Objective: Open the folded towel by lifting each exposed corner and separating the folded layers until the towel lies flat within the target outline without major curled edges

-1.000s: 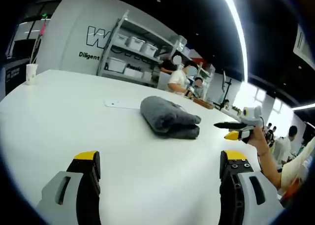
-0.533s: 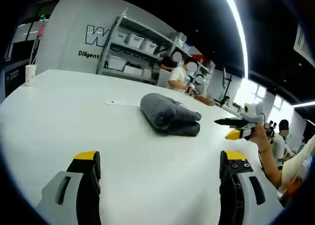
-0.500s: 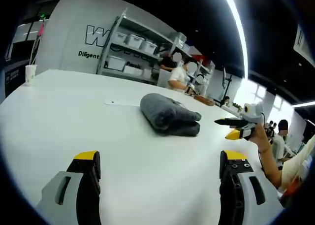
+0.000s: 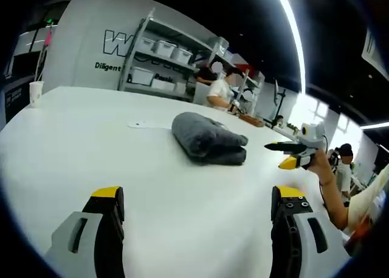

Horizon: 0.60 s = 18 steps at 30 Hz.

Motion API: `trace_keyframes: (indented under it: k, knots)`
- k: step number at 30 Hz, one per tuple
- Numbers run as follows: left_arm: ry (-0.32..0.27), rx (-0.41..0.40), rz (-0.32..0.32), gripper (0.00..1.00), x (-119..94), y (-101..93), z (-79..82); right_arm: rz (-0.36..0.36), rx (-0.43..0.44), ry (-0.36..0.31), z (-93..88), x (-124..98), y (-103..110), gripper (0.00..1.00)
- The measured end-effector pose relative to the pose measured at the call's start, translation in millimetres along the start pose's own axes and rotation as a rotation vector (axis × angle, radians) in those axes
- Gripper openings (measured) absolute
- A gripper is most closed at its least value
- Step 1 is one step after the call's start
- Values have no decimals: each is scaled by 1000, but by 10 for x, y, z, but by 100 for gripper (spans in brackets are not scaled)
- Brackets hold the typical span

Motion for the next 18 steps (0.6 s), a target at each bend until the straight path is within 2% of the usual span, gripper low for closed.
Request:
trace_keyframes:
  k: [4, 18]
  knots:
    - [11, -4, 15, 99, -7, 42, -12, -4, -15, 18, -24, 20, 7, 94]
    - [17, -6, 12, 98, 2, 37, -38, -10, -23, 10, 4, 21, -5, 93]
Point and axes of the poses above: the point that each gripper's makers call its tool centre point, and the gripper's own axes: x roughly forward along the fingers, y roughly to its left, z roughly out of its top, the point moved 8 cm from there along -x, roughly backward along the fingers, and after that the axes turned 1 degree about -z, right-handed, at the moved point
